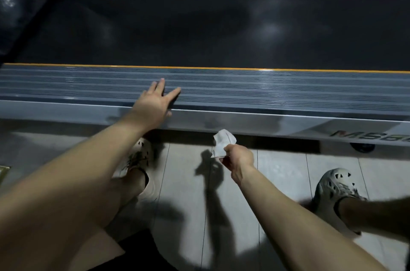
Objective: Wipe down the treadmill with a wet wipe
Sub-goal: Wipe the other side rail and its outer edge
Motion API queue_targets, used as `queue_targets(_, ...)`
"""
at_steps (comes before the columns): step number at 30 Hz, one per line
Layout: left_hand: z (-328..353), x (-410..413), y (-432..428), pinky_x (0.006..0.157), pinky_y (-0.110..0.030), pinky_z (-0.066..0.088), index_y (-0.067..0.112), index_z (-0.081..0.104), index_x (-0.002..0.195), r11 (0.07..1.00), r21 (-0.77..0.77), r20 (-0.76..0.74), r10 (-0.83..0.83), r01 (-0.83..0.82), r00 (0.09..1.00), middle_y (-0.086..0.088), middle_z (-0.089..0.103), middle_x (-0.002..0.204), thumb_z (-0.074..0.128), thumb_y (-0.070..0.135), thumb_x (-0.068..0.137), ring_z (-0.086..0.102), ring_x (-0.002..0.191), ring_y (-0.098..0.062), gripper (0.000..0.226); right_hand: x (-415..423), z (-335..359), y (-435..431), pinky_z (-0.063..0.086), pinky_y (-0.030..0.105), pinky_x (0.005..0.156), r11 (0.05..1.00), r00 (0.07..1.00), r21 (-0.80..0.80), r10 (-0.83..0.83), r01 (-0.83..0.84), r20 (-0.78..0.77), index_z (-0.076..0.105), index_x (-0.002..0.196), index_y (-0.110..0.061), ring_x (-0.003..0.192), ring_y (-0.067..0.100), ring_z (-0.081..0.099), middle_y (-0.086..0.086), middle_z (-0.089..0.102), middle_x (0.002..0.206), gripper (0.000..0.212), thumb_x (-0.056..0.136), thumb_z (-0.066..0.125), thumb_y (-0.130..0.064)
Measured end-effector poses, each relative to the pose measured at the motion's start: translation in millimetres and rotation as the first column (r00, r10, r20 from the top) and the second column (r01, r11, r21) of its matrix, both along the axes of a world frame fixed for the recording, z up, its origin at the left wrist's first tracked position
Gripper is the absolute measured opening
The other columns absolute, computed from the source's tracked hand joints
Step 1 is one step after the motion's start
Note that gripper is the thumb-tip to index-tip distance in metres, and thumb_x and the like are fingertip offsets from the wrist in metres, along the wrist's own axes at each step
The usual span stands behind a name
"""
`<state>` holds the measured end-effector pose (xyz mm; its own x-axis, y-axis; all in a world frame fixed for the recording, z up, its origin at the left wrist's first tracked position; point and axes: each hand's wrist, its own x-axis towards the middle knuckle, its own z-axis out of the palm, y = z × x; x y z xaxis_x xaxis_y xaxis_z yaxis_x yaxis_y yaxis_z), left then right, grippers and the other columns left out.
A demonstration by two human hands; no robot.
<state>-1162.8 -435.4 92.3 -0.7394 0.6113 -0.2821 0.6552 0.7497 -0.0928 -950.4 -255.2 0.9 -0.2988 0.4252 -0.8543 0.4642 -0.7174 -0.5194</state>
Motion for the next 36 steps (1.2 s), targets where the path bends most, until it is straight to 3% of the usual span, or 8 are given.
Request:
queue_targets(5,-35,-8,-10,0.124,-0.063,0.026,0.054,0.003,0.166,0.994,0.103,-0.108,0.040,-0.029,0.993,-0.021,0.020,0.174,0.053,0.033,0.110,0.020,0.159,-0.046,0.078,-47,-1,-19,0.057,0.032,0.082,0.919,0.963,0.297,-0.223,0.259,-0.149,0.061,0.119,-0.013,0.076,0.018,0.062,0.001,0.064,0.092,0.037,0.087,0.076,-0.003)
queue_targets(10,-38,-4,-10,0.126,-0.060,0.025,0.053,0.001,0.166,0.993,0.119,-0.205,0.025,0.000,0.978,-0.018,0.019,0.175,0.049,0.036,0.112,0.019,0.161,-0.043,0.074,-83,2,-79,0.055,0.016,0.073,0.862,0.951,0.463,-0.063,0.205,-0.302,0.053,0.119,-0.015,0.086,0.018,0.066,0.013,0.064,0.112,0.041,0.088,0.072,0.004)
queue_targets(18,-37,-2,-11,0.123,-0.058,0.030,0.052,0.003,0.167,0.991,0.130,-0.238,0.005,0.026,0.971,-0.018,0.021,0.175,0.049,0.040,0.111,0.022,0.161,-0.042,0.072,-75,-1,-53,0.056,0.022,0.072,0.696,0.913,0.605,-0.196,0.387,-0.359,0.063,0.100,-0.022,0.077,0.016,0.063,0.016,0.070,0.100,0.033,0.085,0.081,0.002)
queue_targets(23,-29,0,-8,0.124,-0.058,0.028,0.051,0.004,0.167,0.992,0.121,-0.236,0.012,0.017,0.972,-0.017,0.020,0.175,0.051,0.043,0.110,0.021,0.161,-0.040,0.074,-101,1,-103,0.049,0.021,0.079,0.520,0.913,0.854,0.337,0.023,-0.231,0.065,0.100,-0.016,0.085,0.014,0.059,0.002,0.061,0.101,0.017,0.090,0.070,-0.002)
queue_targets(26,-28,0,-6,0.124,-0.057,0.028,0.053,0.003,0.166,0.993,0.121,-0.219,0.017,0.010,0.976,-0.016,0.019,0.176,0.051,0.044,0.110,0.020,0.162,-0.039,0.074,-84,-5,-79,0.052,0.034,0.080,0.448,0.931,0.894,0.333,-0.018,-0.148,0.066,0.097,-0.015,0.086,0.017,0.059,0.001,0.060,0.098,0.014,0.088,0.068,-0.003)
queue_targets(29,-30,1,-10,0.121,-0.057,0.031,0.051,0.007,0.167,0.988,0.151,-0.253,-0.002,0.042,0.967,-0.018,0.024,0.174,0.052,0.042,0.110,0.026,0.160,-0.041,0.074,-50,-17,-25,0.052,0.033,0.088,0.455,0.983,0.872,-0.073,0.183,-0.169,0.067,0.101,-0.009,0.092,0.022,0.060,0.011,0.062,0.104,0.020,0.086,0.063,0.004)
queue_targets(31,-36,3,-14,0.119,-0.058,0.032,0.048,0.011,0.168,0.984,0.164,-0.301,-0.021,0.074,0.953,-0.021,0.029,0.172,0.052,0.040,0.110,0.030,0.157,-0.044,0.071,-49,-25,-13,0.051,0.018,0.088,0.471,0.950,0.833,-0.243,0.291,-0.194,0.065,0.104,-0.007,0.094,0.021,0.062,0.017,0.059,0.114,0.024,0.087,0.061,0.009)
queue_targets(36,-41,4,-18,0.118,-0.060,0.032,0.045,0.017,0.168,0.979,0.176,-0.345,-0.038,0.104,0.938,-0.023,0.032,0.170,0.055,0.035,0.109,0.034,0.155,-0.046,0.071,-100,-34,-103,0.043,0.006,0.079,0.673,0.962,0.693,-0.114,0.258,-0.247,0.067,0.096,-0.012,0.086,-0.006,0.060,0.008,0.063,0.106,0.028,0.085,0.068,0.014)
